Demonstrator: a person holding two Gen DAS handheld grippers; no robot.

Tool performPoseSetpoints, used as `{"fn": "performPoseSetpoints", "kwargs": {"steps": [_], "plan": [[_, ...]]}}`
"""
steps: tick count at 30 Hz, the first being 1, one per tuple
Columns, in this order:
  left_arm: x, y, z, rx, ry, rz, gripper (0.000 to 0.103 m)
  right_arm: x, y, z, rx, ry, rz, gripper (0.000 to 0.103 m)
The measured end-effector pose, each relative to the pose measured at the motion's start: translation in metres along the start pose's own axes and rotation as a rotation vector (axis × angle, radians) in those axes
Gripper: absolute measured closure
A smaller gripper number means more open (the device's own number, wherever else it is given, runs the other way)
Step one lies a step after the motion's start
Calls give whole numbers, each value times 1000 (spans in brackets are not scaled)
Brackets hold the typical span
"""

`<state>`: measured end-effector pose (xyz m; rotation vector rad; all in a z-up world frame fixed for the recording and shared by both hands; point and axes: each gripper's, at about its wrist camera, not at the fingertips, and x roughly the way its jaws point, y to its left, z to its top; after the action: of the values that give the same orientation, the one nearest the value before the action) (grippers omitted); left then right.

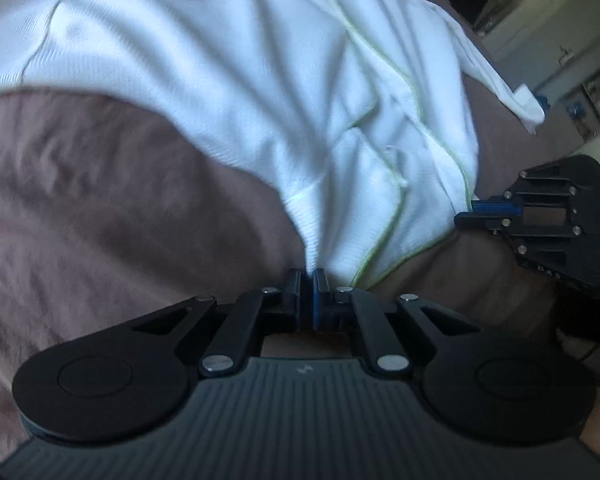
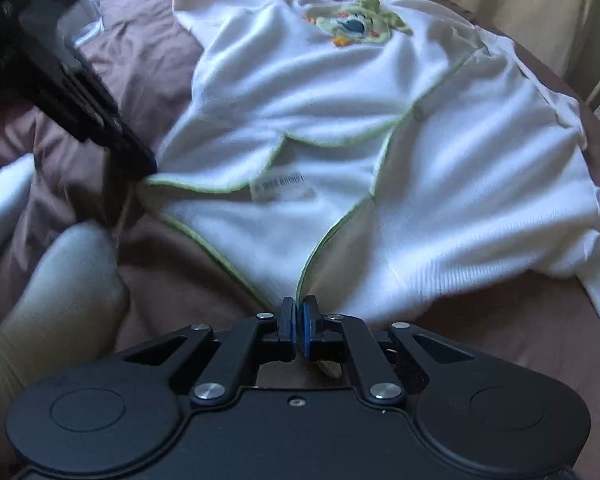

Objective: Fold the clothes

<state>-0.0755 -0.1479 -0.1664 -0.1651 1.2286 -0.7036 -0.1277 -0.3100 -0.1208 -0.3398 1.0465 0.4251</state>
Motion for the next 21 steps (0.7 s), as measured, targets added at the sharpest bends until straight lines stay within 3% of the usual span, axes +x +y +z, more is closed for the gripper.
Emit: {"fn": "performPoseSetpoints", "kwargs": {"steps": [3, 5, 6, 8, 12, 17, 19, 21], "plan": [[-11, 11, -3, -42, -5, -49, 98, 5, 5, 9, 7, 35, 25, 81], [-26, 15, -2, -21, -50, -37, 92, 1, 2, 10, 27, 41, 65, 69], [-37, 20, -1, -18, -75, -30, 85, -4, -3, 11, 53, 37, 94, 66], [-60, 31, 0, -19, -124, -6, 82, -14, -14, 13, 116, 30, 151, 60], [-97, 58, 4, -27, -220, 103, 74, -26, -32, 19, 199, 38, 214, 55], [-126, 83, 8, -93, -298, 307, 69, -30, -26, 34, 86, 98, 116, 55], [-134, 88, 10, -109, -336, 351, 57, -38, -26, 46, 45, 71, 82, 55], [-139, 92, 15, -116, -364, 391, 56, -46, -26, 59, 48, 26, 87, 55]]}}
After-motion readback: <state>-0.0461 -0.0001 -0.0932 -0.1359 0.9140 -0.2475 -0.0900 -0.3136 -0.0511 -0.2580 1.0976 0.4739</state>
